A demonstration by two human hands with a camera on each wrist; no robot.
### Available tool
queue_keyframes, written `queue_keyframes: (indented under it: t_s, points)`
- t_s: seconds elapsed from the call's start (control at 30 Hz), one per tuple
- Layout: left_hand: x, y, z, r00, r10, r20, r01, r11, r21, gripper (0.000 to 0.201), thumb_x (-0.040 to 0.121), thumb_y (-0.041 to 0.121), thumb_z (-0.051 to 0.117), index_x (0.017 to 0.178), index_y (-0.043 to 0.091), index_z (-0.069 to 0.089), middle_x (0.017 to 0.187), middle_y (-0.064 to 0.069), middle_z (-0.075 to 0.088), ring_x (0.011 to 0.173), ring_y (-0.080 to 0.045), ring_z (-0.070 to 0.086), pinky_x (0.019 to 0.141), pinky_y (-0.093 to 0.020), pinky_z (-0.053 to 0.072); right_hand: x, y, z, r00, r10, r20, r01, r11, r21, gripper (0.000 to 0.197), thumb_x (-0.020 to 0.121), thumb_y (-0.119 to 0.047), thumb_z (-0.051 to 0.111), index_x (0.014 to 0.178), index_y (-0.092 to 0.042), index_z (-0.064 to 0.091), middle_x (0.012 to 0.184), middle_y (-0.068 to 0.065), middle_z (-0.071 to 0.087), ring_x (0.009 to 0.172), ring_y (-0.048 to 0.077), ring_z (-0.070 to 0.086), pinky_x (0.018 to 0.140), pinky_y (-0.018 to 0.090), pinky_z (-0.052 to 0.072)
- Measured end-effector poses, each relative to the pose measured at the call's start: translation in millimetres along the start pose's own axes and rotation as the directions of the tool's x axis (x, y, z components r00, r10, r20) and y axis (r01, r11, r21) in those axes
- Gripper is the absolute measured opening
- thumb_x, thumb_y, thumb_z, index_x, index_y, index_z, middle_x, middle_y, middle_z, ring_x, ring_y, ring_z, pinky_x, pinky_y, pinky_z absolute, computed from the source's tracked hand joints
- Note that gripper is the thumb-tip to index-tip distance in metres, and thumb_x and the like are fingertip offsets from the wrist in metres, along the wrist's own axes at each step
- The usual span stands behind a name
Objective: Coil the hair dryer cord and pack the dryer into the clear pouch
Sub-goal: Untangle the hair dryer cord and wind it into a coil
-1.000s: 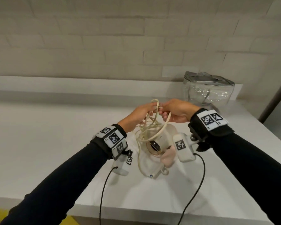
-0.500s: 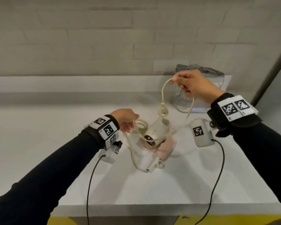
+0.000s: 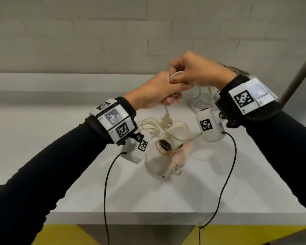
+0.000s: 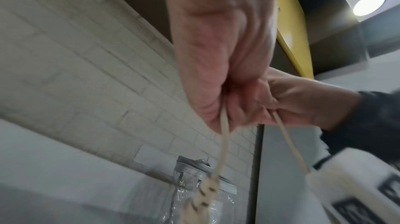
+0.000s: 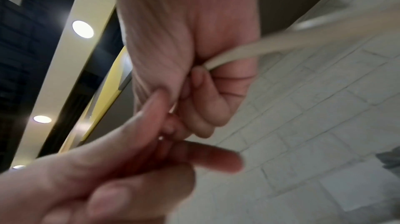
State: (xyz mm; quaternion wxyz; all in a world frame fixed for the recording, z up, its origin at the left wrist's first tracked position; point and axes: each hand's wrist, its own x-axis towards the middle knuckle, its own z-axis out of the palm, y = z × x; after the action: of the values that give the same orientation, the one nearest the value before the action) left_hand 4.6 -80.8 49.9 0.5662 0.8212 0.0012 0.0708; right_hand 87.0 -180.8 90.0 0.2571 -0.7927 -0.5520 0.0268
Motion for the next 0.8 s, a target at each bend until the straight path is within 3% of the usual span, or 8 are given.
queue_keyframes:
  t_s: [0.1, 0.27, 0.33, 0.47, 0.57, 0.67, 0.73, 0.8]
  points:
    - [-8.0, -8.2, -9.8, 0.999, -0.008, -0.034, 0.008, 1.000, 0.007, 0.035, 0.091, 0.038, 0.051, 0.067, 0.012, 0.054, 0.039, 0.014, 0.026, 0.034, -0.003, 0.017, 0.035, -0.016, 0.013, -8.5, 17.1, 0.5, 1.000, -0.023, 0.011, 0.021, 0.986, 0.166, 0.027, 0.087, -0.015, 0.058, 0.061, -0.016, 0.052, 0.050, 0.007, 0.045, 0.037, 0.008, 0.032, 0.038, 0.020, 0.026]
    - [-28.6, -23.1, -48.5, 0.977, -0.011, -0.214, -0.032, 0.981, -0.193, 0.046, 0.097, 0.035, 0.038, 0.055, 0.018, 0.032, 0.039, 0.013, 0.021, 0.030, -0.001, 0.014, 0.037, -0.012, 0.007, -28.7, 74.1, 2.0, 0.985, 0.078, -0.151, 0.010, 0.859, 0.511, 0.037, 0.088, -0.035, 0.050, 0.054, -0.021, 0.045, 0.040, -0.014, 0.031, 0.037, 0.003, 0.022, 0.037, 0.014, 0.021]
    - [-38.9, -29.2, -55.2, 0.967, -0.017, -0.256, -0.052, 0.964, -0.262, 0.047, 0.097, 0.034, 0.037, 0.053, 0.019, 0.031, 0.038, 0.013, 0.022, 0.030, -0.001, 0.014, 0.038, -0.012, 0.006, -32.7, 87.1, 3.8, 0.980, 0.105, -0.167, 0.002, 0.841, 0.542, 0.040, 0.086, -0.041, 0.052, 0.050, -0.024, 0.046, 0.042, -0.014, 0.032, 0.040, 0.003, 0.023, 0.041, 0.014, 0.024]
    - [-60.3, -37.1, -72.1, 0.933, -0.071, -0.352, -0.065, 0.930, -0.362, 0.049, 0.097, 0.038, 0.035, 0.051, 0.021, 0.028, 0.036, 0.014, 0.022, 0.028, -0.001, 0.015, 0.035, -0.014, 0.006, -38.6, 108.3, 5.6, 0.972, 0.134, -0.195, -0.009, 0.844, 0.536, 0.043, 0.070, -0.063, 0.061, 0.055, -0.024, 0.049, 0.049, -0.013, 0.042, 0.046, 0.004, 0.041, 0.055, 0.015, 0.045]
    - [-74.7, -49.4, -82.7, 0.920, -0.153, -0.360, -0.018, 0.903, -0.430, 0.049, 0.097, 0.042, 0.031, 0.052, 0.023, 0.027, 0.036, 0.014, 0.021, 0.028, -0.001, 0.015, 0.036, -0.015, 0.006, -36.9, 119.0, 12.7, 0.959, 0.170, -0.226, 0.009, 0.781, 0.625, 0.038, 0.072, -0.052, 0.062, 0.068, -0.016, 0.051, 0.052, -0.014, 0.048, 0.051, 0.003, 0.047, 0.066, 0.016, 0.052]
    - [-80.2, -62.2, -88.4, 0.863, -0.269, -0.427, 0.058, 0.894, -0.445, 0.045, 0.099, 0.039, 0.029, 0.057, 0.022, 0.028, 0.036, 0.012, 0.022, 0.028, -0.002, 0.015, 0.032, -0.015, 0.009, -31.0, 112.8, 21.0, 0.954, 0.161, -0.252, 0.061, 0.720, 0.691, 0.020, 0.091, -0.023, 0.052, 0.074, -0.016, 0.047, 0.050, -0.014, 0.048, 0.048, 0.002, 0.041, 0.058, 0.016, 0.048]
    - [-76.0, -64.0, -89.1, 0.795, -0.310, -0.522, 0.094, 0.912, -0.398, 0.042, 0.099, 0.035, 0.030, 0.060, 0.021, 0.034, 0.033, 0.010, 0.029, 0.027, -0.003, 0.020, 0.029, -0.014, 0.014, -27.9, 94.2, 22.0, 0.970, 0.078, -0.230, 0.067, 0.825, 0.562, 0.020, 0.093, -0.011, 0.047, 0.074, -0.017, 0.048, 0.055, -0.013, 0.047, 0.048, -0.001, 0.039, 0.052, 0.012, 0.037]
    - [-67.4, -58.2, -84.4, 0.746, -0.307, -0.591, 0.107, 0.931, -0.349, 0.039, 0.100, 0.028, 0.032, 0.063, 0.017, 0.041, 0.031, 0.009, 0.044, 0.025, -0.003, 0.036, 0.031, -0.013, 0.025, -24.4, 64.2, 23.0, 0.991, -0.041, -0.128, 0.080, 0.944, 0.319, 0.019, 0.092, -0.008, 0.051, 0.074, -0.016, 0.051, 0.061, -0.007, 0.046, 0.050, -0.003, 0.043, 0.052, 0.010, 0.036]
